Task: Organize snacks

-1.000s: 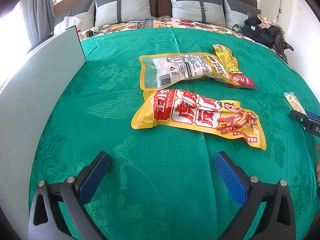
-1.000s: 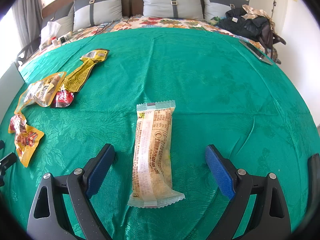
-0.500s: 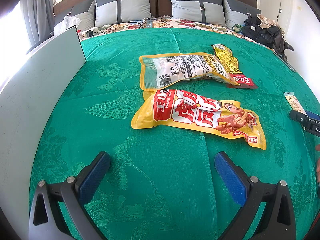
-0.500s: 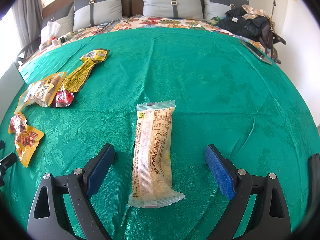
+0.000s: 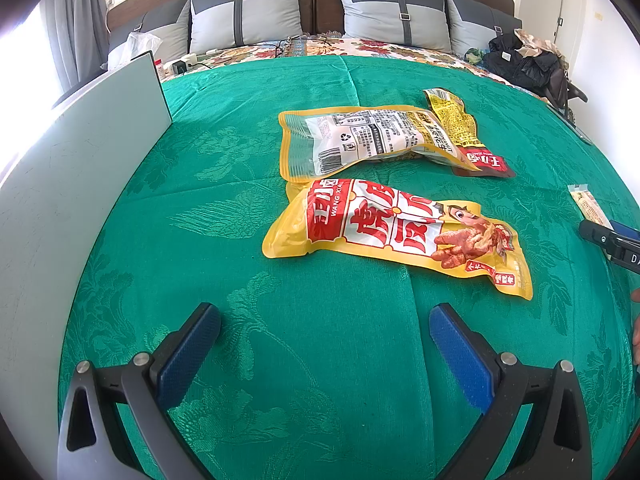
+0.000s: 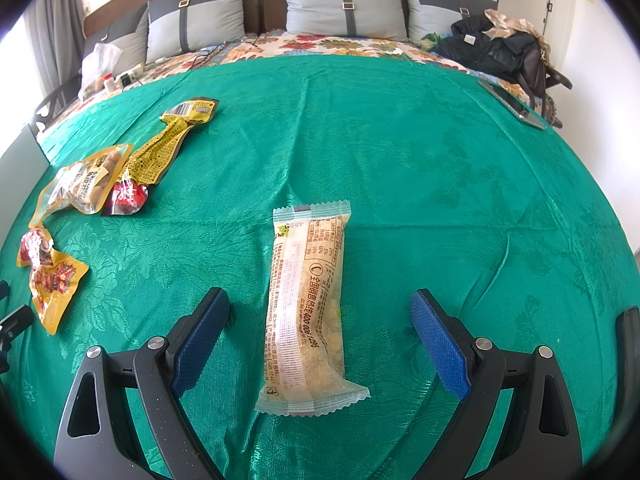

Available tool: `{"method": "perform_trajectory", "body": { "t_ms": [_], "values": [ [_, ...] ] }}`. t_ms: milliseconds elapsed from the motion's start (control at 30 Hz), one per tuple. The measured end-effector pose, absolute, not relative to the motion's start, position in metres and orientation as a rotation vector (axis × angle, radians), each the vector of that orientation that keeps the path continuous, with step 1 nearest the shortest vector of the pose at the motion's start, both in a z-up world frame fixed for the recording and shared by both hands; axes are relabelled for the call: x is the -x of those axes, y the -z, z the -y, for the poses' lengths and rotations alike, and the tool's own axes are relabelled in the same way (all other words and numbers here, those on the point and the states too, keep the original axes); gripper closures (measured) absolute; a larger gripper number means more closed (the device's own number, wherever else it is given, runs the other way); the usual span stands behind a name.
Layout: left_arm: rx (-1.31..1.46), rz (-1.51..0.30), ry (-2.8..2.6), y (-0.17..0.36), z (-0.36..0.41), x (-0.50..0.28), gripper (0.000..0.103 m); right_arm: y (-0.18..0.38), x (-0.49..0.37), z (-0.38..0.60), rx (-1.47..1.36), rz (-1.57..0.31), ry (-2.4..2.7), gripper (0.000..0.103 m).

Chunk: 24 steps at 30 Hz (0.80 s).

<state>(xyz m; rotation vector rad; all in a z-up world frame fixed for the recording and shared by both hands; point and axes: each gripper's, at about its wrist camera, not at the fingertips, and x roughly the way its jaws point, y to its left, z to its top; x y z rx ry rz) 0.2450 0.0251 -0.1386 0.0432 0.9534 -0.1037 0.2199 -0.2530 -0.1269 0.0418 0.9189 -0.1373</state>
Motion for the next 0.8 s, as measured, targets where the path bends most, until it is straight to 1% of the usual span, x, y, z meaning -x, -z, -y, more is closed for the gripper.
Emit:
{"method": "perform_trajectory", "body": {
  "t_ms": [333, 467, 600, 700, 800],
  "values": [
    [-0.047, -0.954, 0.112, 0.138, -0.025, -0.242, 0.0, 0.127, -0.22, 0.253, -0.042, -0.919, 0.137, 0.009],
    [-0.07, -1.017, 0.166, 0.136, -0.032, -0.233, 0.0, 0.127, -0.22, 0.253, -0.042, -0.919, 0.138, 0.009],
    [0.051, -1.087, 0.194, 0.128, -0.035, -0.232, 0.001, 0.126, -0.22, 0.253, -0.044, -0.92, 0.137, 0.009],
    [0.163, -1.131, 0.242, 0.121, -0.018, -0.25, 0.003, 0.127, -0.22, 0.253, -0.044, -0.92, 0.137, 0.009],
    [0.254, -1.172, 0.267, 0.122, 0.006, -0.278, 0.001, 0.127, -0.22, 0.253, -0.045, -0.92, 0.137, 0.009]
  ]
}}
